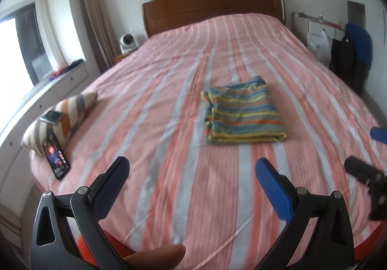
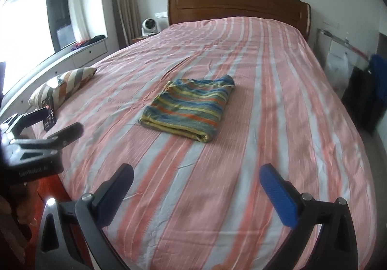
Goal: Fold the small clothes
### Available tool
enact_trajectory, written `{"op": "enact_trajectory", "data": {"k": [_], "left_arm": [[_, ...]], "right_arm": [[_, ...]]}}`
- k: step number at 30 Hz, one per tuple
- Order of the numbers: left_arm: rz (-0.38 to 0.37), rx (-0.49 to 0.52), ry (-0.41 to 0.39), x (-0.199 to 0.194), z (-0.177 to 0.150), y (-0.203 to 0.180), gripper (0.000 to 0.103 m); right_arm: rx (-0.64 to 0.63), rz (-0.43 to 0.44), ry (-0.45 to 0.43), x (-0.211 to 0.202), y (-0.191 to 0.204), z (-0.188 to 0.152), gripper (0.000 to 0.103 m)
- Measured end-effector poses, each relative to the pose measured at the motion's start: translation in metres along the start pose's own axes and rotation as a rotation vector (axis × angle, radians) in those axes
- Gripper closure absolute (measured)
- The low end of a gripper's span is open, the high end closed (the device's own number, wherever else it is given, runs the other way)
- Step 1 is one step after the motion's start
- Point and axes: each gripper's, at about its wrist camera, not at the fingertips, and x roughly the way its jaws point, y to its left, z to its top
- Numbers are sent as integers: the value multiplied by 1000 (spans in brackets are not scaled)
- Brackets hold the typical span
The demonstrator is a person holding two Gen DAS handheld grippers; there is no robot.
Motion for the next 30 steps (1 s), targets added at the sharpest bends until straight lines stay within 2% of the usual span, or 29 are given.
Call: {"op": "enact_trajectory", "data": {"k": [4, 6, 9, 19, 26, 30], "left_arm": [[-51, -16, 71, 1, 6, 1, 0], [-60, -35, 113, 3, 8, 2, 0], [-68, -59, 130, 4, 7, 4, 0], [-50, -58, 151, 9, 5, 6, 0], [-112, -64, 130, 8, 3, 4, 0], [-87, -63, 98, 4, 3, 4, 0]], "right_arm": [[32, 13, 24, -8, 0, 12, 0], [36, -7, 59, -9, 4, 17, 0], [23, -13, 79, -8, 11, 20, 0], [-27, -104, 78, 1, 17, 9, 0], [-25, -105, 80, 1, 16, 7, 1], [-13, -89, 73, 0, 14, 6, 0]]}}
